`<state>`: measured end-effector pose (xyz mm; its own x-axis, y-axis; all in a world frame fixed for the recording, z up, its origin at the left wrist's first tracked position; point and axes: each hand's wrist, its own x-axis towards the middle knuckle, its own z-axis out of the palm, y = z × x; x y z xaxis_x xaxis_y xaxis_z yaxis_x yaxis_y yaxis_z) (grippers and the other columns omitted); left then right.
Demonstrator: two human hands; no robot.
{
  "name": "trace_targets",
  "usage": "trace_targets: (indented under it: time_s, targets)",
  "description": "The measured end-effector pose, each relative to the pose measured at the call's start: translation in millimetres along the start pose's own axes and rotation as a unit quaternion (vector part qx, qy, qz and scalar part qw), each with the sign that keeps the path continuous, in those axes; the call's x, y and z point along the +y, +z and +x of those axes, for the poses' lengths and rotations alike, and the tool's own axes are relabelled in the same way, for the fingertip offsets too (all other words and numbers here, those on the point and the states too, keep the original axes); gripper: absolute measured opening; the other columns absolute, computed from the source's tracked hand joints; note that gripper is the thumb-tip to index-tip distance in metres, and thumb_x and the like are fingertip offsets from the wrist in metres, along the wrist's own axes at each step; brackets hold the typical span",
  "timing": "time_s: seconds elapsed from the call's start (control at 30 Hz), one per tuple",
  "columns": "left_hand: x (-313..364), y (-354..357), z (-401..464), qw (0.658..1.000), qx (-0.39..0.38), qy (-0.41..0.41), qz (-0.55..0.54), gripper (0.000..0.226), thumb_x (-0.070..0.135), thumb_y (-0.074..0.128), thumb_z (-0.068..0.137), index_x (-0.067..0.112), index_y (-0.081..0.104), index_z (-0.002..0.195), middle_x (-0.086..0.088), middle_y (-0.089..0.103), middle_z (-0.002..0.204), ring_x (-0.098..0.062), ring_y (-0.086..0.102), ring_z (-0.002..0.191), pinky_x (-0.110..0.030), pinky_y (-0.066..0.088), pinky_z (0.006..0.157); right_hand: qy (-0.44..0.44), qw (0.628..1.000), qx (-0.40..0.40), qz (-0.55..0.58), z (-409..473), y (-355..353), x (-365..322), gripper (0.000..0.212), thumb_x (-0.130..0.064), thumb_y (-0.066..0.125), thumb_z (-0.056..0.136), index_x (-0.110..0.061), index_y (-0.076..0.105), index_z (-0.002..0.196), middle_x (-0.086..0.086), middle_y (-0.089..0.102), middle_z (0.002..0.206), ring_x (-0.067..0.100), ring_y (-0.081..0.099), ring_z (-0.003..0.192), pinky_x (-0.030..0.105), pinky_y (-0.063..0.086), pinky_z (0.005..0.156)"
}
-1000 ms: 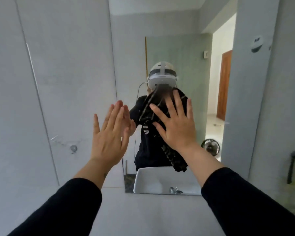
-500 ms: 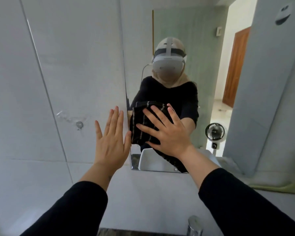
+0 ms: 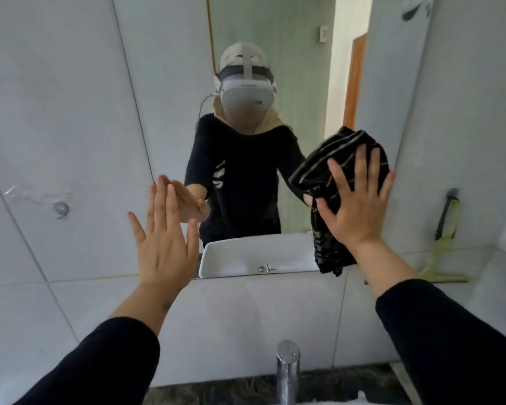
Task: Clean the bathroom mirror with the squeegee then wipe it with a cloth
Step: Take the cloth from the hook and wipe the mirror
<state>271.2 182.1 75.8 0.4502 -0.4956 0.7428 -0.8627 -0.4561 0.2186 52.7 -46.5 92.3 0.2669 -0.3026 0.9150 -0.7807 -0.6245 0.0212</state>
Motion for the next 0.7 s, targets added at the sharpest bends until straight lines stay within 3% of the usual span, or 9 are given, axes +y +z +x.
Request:
trace_targets:
  time_s: [0.37,0.5,0.7]
  targets:
    - [-31.0,33.7,-26.9,1.0,0.009,0.005,-0.001,0.068,0.037,0.023,0.094,0.011,-0.003,0.151,-0.003,-0.01,0.16,-0.014,-0.013,0.146,-0.054,-0.005,0.117,0.051,0.998,0.027,-0.026,-94.9,50.7,17.6,0.076,-0.052,0.04,0.084,-0.037,0.002,0.149,0.018,0.009,0.154,0.042,0.01,0.142,0.064,0.003,0.112]
    - [-45.6,46.4,-39.7,1.0,-0.009,-0.006,-0.002,0.066,0.036,0.022,0.095,0.011,-0.004,0.151,-0.003,-0.01,0.16,-0.015,-0.012,0.147,-0.055,-0.003,0.117,-0.031,0.999,0.031,-0.021,-91.1,52.5,-8.9,0.079,-0.056,0.04,0.083,-0.042,-0.002,0.148,0.016,0.011,0.153,0.039,0.008,0.142,0.062,0.0,0.112]
    - [-54.4,48.5,-47.4,0.999,-0.027,-0.005,-0.029,0.064,0.038,0.016,0.096,0.011,-0.002,0.151,-0.002,-0.007,0.16,-0.013,-0.008,0.147,-0.055,-0.002,0.117,-0.176,0.984,0.022,-0.002,-67.1,42.8,-84.4,0.063,-0.062,0.032,0.088,-0.042,0.019,0.146,0.01,0.016,0.154,0.032,0.01,0.143,0.059,0.0,0.112]
